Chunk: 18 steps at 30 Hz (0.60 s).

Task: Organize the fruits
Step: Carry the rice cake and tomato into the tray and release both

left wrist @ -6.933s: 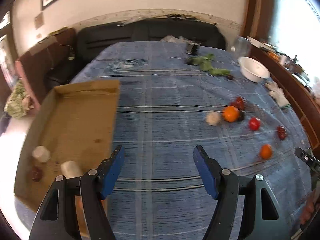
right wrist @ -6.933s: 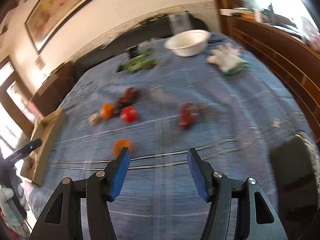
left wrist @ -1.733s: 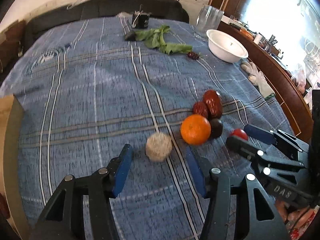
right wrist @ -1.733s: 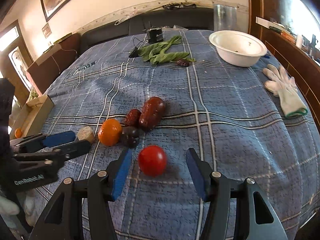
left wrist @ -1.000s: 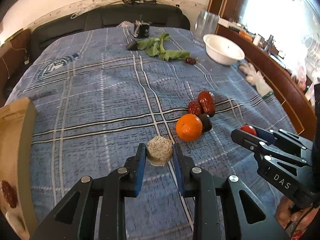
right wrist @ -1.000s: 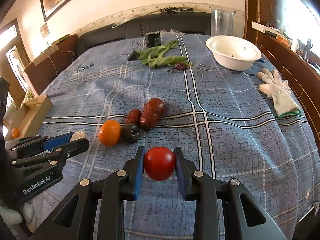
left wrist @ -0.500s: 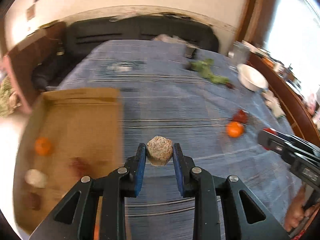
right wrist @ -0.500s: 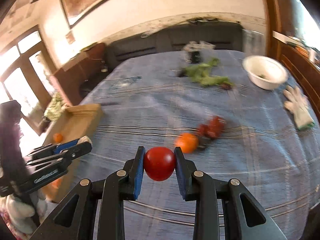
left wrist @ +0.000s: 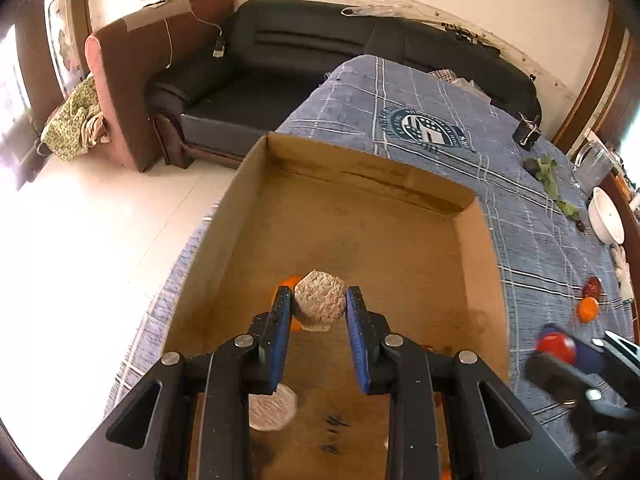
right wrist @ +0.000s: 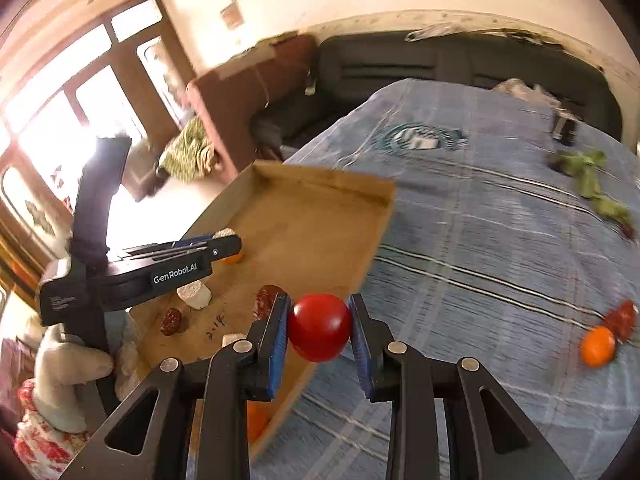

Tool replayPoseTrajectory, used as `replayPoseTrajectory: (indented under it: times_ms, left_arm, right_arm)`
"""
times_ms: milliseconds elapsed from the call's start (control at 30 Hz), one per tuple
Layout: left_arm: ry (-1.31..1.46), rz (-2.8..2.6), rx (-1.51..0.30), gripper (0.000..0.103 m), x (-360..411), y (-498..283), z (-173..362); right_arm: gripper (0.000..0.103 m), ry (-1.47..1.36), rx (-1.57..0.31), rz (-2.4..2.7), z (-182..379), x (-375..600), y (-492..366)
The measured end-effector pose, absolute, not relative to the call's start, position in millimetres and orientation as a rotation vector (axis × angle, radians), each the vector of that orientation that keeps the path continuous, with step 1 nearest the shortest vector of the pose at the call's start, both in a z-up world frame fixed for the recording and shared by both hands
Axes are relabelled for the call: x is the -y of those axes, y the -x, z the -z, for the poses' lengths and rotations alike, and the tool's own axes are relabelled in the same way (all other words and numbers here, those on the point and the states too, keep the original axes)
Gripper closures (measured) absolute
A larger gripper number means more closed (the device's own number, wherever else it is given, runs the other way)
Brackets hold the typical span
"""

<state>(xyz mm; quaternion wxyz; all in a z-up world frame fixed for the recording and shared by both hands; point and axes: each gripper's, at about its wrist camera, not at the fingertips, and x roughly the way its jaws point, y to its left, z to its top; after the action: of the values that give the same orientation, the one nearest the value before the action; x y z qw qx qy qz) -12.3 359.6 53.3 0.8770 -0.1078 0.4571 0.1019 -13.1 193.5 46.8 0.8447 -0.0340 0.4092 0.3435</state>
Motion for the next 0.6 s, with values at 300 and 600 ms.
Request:
replayPoseTrajectory:
  times_ms: [300, 600]
  left_arm:
    - [0.128, -0.234, -0.953, 0.076, -357, 19, -48]
    - [0.160, -0.246, -1.016, 0.054, -365, 14, -39]
  right_arm:
    - [0.070, 0.176, -0.908, -0.693, -11, -250, -9]
    - [0.070, 0.209, -0.916, -0.673, 0, -257, -20]
